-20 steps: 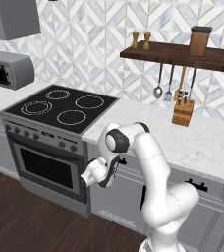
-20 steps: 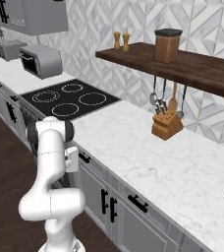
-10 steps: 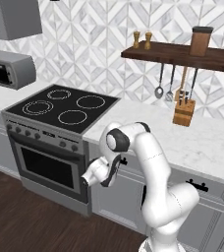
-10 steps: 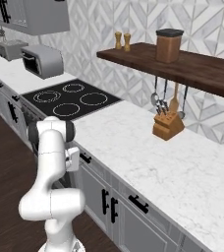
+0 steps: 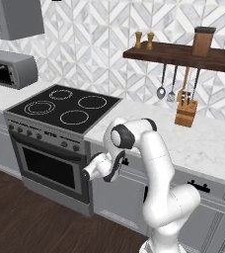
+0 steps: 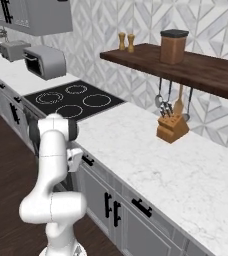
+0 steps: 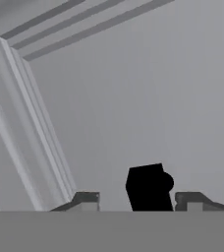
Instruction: Take a straw from the drawer in front and place it inside the glass cup on the dining counter.
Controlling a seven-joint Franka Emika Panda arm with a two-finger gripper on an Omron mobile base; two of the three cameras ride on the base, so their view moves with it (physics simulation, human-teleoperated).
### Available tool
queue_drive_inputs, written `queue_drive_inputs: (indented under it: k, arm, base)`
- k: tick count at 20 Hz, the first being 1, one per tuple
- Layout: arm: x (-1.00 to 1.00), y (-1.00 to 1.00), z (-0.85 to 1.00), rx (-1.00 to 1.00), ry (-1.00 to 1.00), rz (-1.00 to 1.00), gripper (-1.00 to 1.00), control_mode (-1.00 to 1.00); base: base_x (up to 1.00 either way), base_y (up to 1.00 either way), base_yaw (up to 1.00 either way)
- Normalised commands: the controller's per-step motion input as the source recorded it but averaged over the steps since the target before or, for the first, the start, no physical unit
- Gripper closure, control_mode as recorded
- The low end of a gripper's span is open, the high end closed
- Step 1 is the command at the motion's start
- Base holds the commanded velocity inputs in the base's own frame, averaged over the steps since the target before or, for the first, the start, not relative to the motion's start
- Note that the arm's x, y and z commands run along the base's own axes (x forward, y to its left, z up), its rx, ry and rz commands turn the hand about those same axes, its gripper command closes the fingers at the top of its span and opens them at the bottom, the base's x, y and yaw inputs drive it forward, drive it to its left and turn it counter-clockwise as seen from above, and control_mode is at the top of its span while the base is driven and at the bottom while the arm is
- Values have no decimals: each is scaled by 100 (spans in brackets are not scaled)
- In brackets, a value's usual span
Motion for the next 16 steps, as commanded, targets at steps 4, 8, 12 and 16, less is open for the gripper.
queue_drive_inputs:
  k: [4,8,12,16]
  arm:
    - [23,-67,-54,10,24,3,100,-100]
    - [2,8,-100,0,17,2,100,-100]
    - [0,51,-100,1,18,6,100,-100]
    - [0,89,-100,10,27,11,100,-100]
  base:
    - [0,0,0]
    - [0,0,0]
    - [0,0,0]
    - [0,0,0]
